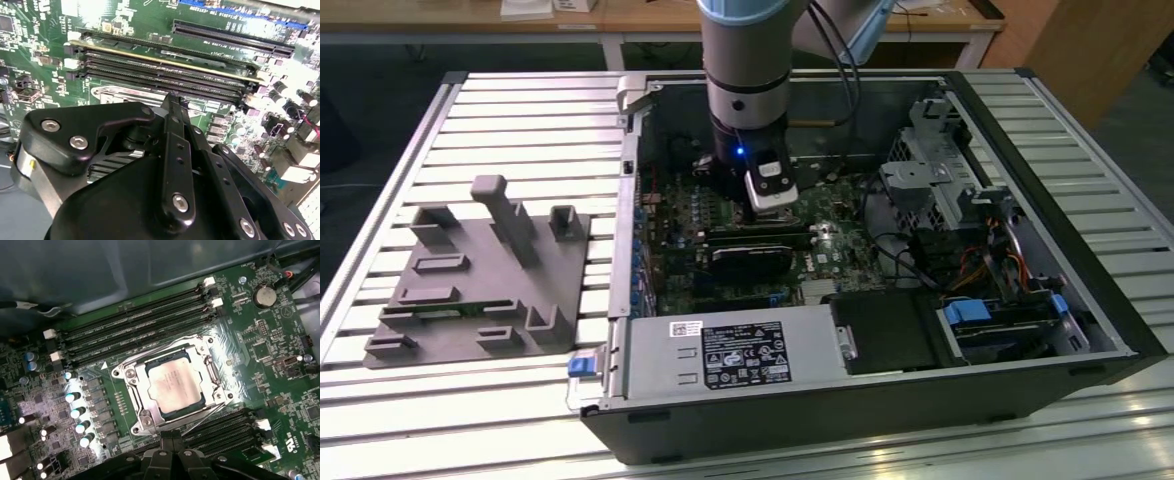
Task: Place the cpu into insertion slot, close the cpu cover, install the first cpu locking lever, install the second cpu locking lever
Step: 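Install the second cpu locking lever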
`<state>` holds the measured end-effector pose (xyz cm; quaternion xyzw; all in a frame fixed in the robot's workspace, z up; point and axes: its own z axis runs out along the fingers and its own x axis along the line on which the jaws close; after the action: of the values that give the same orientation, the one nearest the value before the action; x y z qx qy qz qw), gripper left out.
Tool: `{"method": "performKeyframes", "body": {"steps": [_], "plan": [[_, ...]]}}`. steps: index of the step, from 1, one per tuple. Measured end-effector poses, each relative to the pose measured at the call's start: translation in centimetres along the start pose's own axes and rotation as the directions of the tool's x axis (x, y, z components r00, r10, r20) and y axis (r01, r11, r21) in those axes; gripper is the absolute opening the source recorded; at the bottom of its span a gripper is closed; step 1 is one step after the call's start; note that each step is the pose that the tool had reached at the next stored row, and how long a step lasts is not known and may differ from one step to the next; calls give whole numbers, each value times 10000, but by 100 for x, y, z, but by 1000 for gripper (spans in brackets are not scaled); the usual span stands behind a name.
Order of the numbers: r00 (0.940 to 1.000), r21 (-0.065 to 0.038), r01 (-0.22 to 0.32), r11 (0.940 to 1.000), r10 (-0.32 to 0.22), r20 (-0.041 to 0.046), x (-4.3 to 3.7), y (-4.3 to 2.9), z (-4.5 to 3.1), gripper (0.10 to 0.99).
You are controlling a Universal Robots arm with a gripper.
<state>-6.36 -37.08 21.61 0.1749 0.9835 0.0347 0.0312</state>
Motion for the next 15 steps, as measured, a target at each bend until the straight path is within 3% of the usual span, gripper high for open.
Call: {"method": "performKeyframes", "body": {"steps": [8, 15], "plan": [[10000, -173, 47, 9998, -48, -67, 30, -77, 17, 106], [10000, -215, 55, 9998, -57, -82, 28, -90, 21, 106]]}}
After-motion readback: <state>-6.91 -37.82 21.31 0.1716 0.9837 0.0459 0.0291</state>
